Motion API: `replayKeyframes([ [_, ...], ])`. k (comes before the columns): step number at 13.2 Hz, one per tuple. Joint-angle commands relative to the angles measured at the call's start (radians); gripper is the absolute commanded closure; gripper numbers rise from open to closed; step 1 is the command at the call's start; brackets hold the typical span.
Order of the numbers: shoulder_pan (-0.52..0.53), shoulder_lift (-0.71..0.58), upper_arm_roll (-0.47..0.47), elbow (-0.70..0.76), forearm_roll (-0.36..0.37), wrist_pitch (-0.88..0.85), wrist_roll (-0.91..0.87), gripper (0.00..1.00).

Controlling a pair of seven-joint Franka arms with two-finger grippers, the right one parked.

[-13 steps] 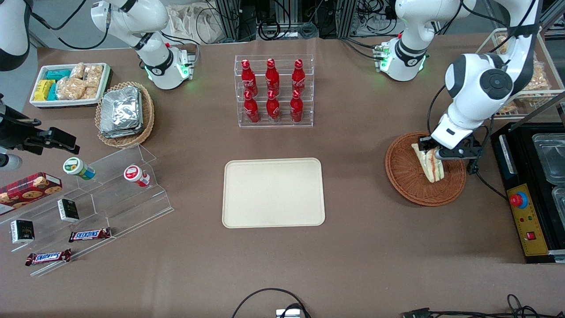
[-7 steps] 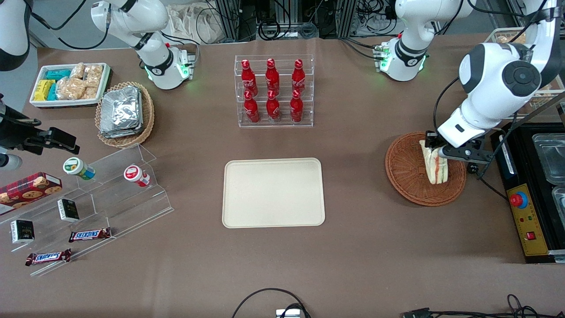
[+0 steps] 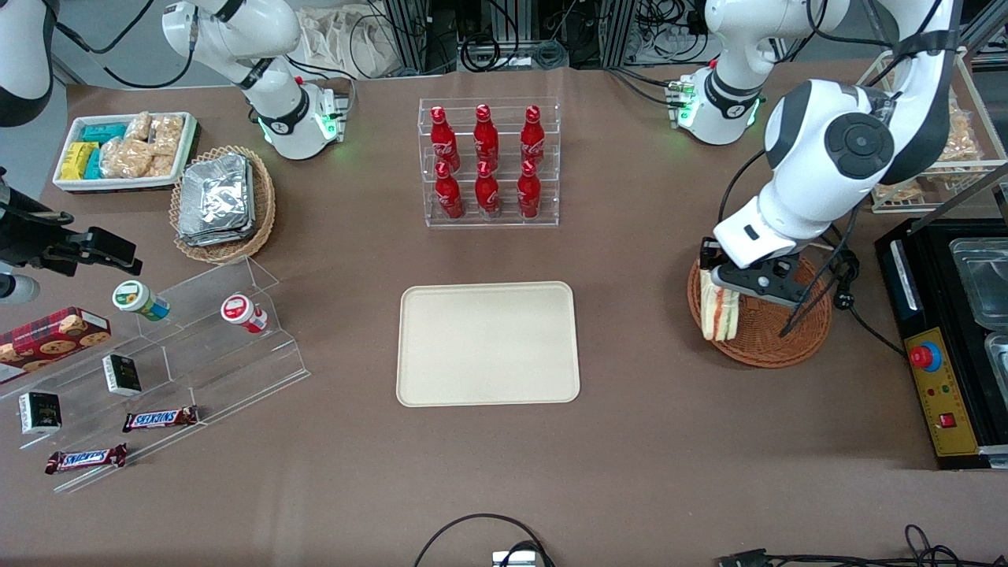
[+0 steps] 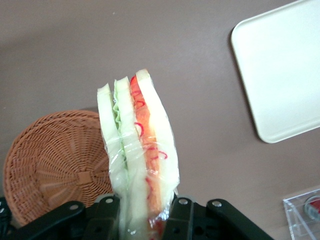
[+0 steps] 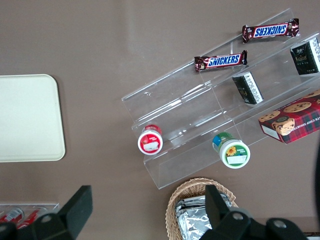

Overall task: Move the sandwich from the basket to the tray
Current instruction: 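Lift the sandwich out of the basket with the left gripper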

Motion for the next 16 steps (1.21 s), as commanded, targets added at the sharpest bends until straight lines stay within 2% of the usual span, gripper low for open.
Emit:
replayKeyframes([
  [1, -0.002, 0.095, -0.071, 0.125, 0.012, -0.030, -0.128, 0.72],
  [7, -0.002, 0.215, -0.163, 0.223, 0.057, -0.030, -0.253, 0.72],
  [11, -0.004, 0.273, -0.212, 0.276, 0.060, -0.022, -0.305, 0.72],
  [16, -0.097, 0.394, -0.232, 0.374, 0.159, -0.019, -0.463, 0.72],
])
